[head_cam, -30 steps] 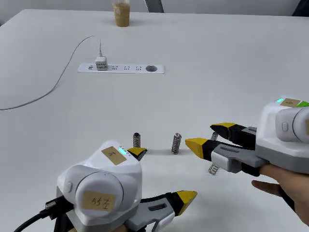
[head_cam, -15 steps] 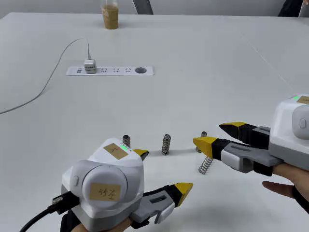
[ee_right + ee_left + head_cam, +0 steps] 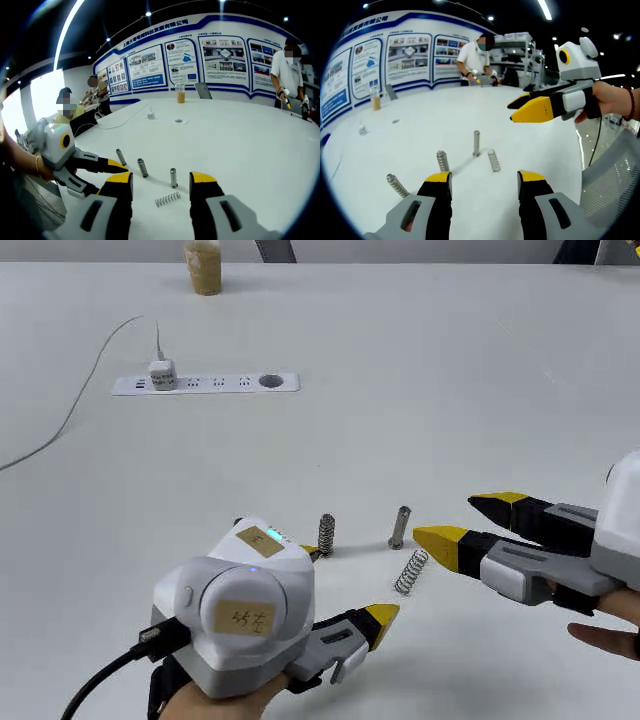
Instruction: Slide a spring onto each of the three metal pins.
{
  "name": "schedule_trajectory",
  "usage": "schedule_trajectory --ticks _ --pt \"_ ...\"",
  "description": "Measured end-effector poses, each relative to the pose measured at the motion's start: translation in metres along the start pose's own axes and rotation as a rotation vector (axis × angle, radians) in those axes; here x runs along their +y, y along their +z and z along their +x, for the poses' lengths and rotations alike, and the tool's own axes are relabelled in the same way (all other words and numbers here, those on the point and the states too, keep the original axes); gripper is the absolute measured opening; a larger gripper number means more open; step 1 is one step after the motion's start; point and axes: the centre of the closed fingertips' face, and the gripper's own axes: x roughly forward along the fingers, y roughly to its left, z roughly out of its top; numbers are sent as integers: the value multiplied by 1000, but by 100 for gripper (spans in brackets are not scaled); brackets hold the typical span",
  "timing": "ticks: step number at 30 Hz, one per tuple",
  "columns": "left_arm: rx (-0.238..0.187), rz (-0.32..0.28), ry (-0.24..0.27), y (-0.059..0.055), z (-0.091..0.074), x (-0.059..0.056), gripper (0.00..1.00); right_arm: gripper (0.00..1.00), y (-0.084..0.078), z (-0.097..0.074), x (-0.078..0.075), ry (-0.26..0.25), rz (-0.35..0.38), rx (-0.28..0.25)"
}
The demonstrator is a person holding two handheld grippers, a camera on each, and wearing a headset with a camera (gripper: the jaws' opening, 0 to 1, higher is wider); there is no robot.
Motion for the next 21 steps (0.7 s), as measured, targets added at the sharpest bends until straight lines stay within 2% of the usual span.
schedule_trajectory --ticks 10,21 --pt "0 -17 2 3 20 -3 47 47 -6 -10 -1 26 -11 -2" --pt "14 -7 -14 0 40 -9 39 48 -16 -19 -8 0 -13 11"
